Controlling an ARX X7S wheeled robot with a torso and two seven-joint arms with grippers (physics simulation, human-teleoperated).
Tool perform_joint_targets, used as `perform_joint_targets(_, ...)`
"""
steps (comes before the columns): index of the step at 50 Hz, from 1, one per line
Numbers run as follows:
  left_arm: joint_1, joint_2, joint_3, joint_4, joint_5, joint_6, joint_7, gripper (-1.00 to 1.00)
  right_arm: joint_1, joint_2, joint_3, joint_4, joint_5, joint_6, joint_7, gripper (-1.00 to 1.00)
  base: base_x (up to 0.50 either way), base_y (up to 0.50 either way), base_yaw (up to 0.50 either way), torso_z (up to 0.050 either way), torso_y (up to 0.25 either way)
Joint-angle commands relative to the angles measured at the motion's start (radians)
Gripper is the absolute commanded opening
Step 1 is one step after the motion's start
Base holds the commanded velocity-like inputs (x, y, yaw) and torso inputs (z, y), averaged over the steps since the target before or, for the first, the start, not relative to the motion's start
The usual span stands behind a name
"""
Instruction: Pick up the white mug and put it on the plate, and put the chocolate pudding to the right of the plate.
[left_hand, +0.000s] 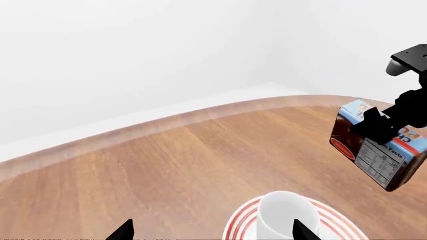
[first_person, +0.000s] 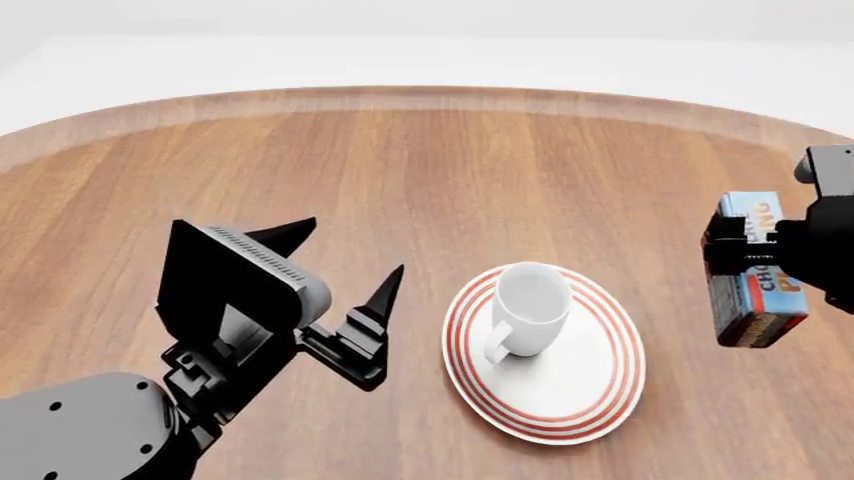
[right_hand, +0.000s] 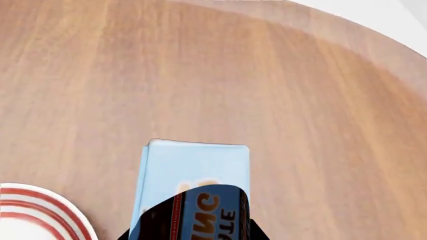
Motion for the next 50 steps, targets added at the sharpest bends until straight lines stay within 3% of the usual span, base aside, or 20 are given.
perform_joint_targets(1,0.004,0.024,-0.031,-0.005,0.002,-0.002,0.023,1.00,-0.059,0.001,0.042,0.005,-0.010,-0.026,-0.033,-1.00,0.00,0.00,0.00,0.000,0.000)
perform_joint_targets(50,0.006,0.049,-0.029,-0.011,0.006,-0.025,0.016,1.00,-0.188,0.015,0.062,0.064,-0.016,-0.146,-0.052,-1.00,0.00,0.00,0.00,0.000,0.000)
